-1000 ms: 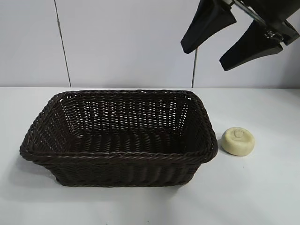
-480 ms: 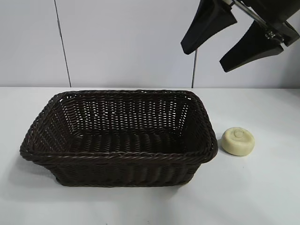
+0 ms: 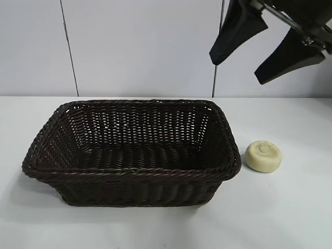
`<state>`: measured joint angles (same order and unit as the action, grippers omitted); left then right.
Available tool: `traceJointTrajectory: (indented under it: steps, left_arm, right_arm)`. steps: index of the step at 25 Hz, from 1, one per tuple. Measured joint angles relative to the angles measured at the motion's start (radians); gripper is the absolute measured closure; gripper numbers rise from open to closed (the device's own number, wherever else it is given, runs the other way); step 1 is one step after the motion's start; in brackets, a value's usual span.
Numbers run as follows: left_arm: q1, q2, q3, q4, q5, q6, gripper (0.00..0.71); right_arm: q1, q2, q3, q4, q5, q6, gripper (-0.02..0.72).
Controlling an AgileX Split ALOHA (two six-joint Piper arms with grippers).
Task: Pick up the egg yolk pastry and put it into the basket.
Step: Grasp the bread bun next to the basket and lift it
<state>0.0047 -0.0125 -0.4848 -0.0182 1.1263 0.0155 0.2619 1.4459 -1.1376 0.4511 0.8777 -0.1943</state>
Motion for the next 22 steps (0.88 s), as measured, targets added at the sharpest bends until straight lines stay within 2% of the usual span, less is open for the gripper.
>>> traceJointTrajectory:
  steps: [3,11,22]
  left_arm:
    - [0.000,0.000,0.000,0.000,0.000,0.000,0.169]
    - [0.000,0.000,0.000,0.001,0.000,0.000,0.169]
    - [0.000,0.000,0.000,0.001,0.000,0.000,0.169]
  right_arm:
    - [-0.057,0.000,-0.013,-0.034,0.016,0.018,0.125]
    - [-0.271,0.000,-0.016,-0.048,0.041,0.014,0.125]
    - [-0.278,0.041,-0.016,-0.048,0.039,0.011,0.125]
